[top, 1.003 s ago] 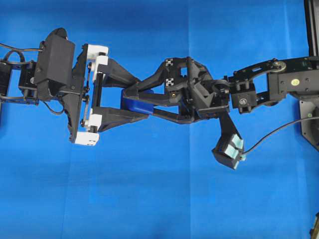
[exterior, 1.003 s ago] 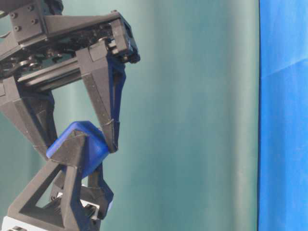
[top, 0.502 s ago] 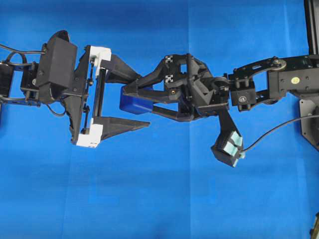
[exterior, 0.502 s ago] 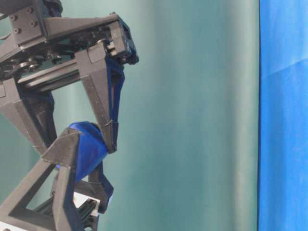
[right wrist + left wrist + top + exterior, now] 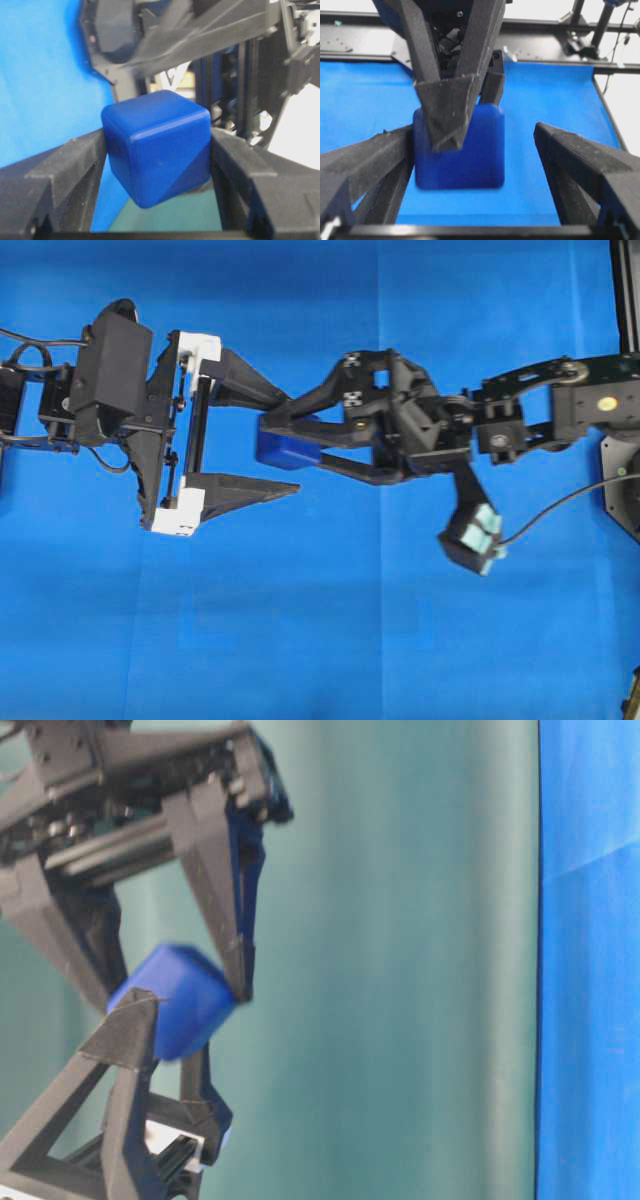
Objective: Handover the blue block to the right arm after grasping it with the left arm, then place it in the designated position.
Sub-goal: 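Open the left gripper and pull the cube away with the right gripper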
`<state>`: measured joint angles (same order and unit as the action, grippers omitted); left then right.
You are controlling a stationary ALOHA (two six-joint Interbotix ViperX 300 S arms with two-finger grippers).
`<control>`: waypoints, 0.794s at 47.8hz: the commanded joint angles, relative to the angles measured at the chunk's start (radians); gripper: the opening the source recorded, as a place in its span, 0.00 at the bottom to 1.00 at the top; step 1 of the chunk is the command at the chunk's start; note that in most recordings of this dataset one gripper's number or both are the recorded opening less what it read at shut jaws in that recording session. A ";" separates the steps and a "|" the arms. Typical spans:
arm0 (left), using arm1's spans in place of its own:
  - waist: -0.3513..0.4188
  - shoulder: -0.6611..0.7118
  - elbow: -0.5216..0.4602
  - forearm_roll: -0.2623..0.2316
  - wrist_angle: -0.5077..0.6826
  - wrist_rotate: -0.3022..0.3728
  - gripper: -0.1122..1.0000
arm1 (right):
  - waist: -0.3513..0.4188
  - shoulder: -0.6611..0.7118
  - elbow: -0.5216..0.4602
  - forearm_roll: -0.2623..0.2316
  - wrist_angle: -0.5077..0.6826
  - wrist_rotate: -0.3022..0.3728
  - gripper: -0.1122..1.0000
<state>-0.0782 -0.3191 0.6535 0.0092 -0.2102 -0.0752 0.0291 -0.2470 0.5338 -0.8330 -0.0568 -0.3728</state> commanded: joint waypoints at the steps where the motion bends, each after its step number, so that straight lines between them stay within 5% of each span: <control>1: -0.003 -0.028 -0.002 0.002 -0.003 0.000 0.94 | -0.005 -0.055 0.015 0.006 0.008 0.015 0.52; 19: -0.003 -0.067 0.040 0.002 -0.003 0.000 0.94 | 0.011 -0.262 0.158 0.009 0.103 0.061 0.52; 38: -0.003 -0.100 0.067 0.003 0.002 -0.002 0.94 | 0.034 -0.347 0.198 0.009 0.195 0.061 0.52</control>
<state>-0.0798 -0.4034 0.7332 0.0092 -0.2040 -0.0752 0.0598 -0.5875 0.7440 -0.8268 0.1396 -0.3129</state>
